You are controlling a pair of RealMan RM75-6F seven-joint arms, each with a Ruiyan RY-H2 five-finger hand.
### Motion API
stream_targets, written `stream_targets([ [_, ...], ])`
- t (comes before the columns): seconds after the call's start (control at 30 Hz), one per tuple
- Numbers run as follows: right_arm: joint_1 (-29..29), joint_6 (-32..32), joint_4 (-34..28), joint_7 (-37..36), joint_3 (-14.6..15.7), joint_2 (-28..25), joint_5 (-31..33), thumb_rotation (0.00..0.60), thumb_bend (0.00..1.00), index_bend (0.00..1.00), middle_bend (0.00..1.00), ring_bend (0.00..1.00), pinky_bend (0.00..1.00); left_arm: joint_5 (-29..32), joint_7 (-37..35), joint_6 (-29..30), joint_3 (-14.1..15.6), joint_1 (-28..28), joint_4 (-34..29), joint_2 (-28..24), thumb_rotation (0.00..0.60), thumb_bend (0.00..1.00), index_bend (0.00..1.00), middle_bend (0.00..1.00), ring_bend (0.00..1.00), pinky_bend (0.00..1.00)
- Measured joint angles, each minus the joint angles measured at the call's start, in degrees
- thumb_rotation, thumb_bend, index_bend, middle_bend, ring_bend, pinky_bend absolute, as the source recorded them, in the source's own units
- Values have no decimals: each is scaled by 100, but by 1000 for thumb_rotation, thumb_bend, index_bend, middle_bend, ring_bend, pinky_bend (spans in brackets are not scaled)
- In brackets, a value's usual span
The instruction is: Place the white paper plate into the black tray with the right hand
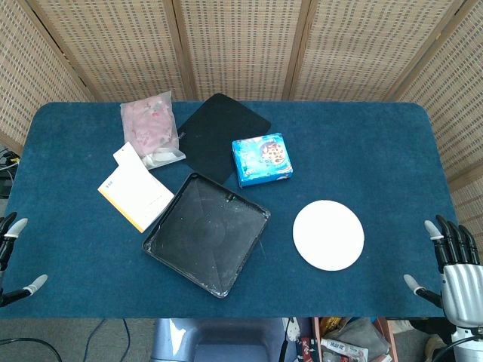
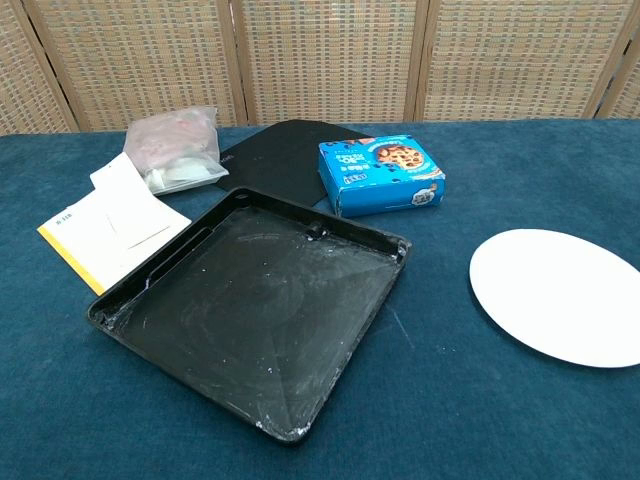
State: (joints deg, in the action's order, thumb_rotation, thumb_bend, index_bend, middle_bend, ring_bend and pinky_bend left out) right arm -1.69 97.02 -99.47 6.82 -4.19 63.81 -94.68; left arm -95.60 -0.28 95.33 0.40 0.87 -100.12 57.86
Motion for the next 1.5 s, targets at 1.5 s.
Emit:
stream_targets([
  [1.5,1837,-2654,3128,201,424,2949,-657,600,301,244,0,0,0,705,416,-691,-198,-282,-79,136,600,0,0,0,0,0],
])
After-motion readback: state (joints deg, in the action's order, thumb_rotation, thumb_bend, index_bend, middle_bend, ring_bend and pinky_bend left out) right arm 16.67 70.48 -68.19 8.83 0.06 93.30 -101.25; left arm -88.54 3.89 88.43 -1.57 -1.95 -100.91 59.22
